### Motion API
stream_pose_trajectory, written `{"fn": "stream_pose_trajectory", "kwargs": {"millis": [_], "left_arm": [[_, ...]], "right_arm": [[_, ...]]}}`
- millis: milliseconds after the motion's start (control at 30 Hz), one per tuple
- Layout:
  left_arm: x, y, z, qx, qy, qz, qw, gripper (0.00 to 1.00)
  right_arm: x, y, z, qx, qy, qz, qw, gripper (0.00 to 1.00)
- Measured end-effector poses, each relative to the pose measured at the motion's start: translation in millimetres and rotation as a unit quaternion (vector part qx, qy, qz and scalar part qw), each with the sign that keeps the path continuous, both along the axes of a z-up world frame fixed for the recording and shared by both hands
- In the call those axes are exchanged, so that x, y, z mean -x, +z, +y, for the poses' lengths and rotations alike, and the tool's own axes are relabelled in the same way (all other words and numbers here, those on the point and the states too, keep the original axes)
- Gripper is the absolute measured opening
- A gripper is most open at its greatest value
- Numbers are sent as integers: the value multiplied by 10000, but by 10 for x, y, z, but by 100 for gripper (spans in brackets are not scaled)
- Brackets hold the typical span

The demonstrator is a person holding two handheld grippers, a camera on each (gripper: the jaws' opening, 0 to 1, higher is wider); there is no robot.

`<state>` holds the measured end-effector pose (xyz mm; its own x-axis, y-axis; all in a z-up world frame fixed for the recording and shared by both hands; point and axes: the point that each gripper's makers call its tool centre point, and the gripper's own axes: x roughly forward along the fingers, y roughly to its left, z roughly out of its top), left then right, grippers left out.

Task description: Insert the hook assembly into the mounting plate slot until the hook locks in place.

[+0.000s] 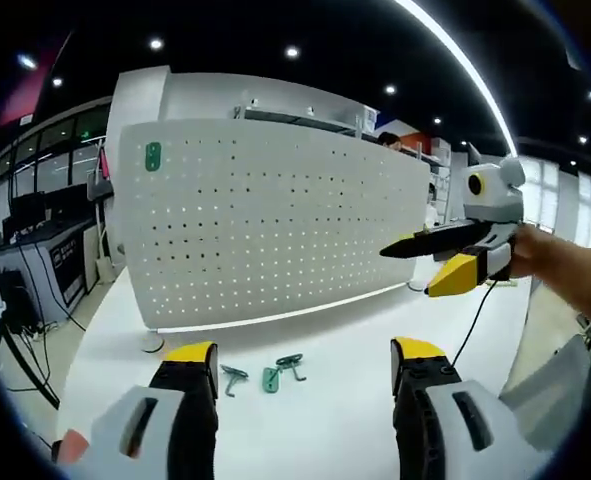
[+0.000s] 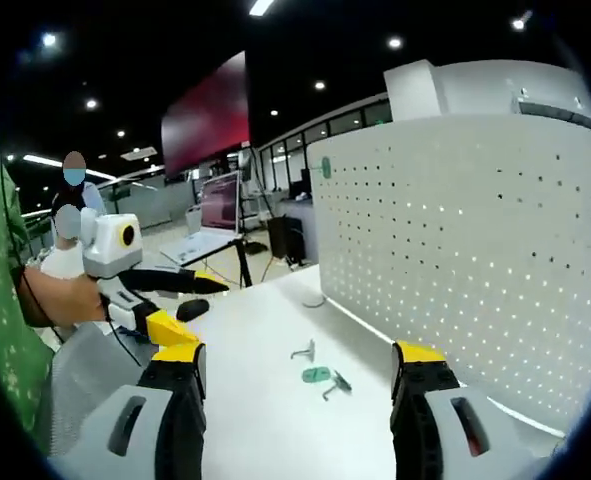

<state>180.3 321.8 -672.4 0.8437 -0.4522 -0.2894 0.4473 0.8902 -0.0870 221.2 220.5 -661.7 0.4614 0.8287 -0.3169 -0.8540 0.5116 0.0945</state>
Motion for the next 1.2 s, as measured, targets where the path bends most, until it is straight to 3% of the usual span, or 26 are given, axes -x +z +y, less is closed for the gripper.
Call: {"fn": "stream_pose_trajectory", "kwargs": {"millis": [667,967,1200], "left_arm": [[150,-141,-35,68,14,183,9998,71],[181,-178,-33,102,16,236,9997,70],[187,-236,9,126,20,312,9994,70]], "right_arm": [[-313,-470,542,273,257,180,9991,54],[-406,-792,791,547,302,360,9974,44],[-445,-997,954,928,376,333,9944,40]]}}
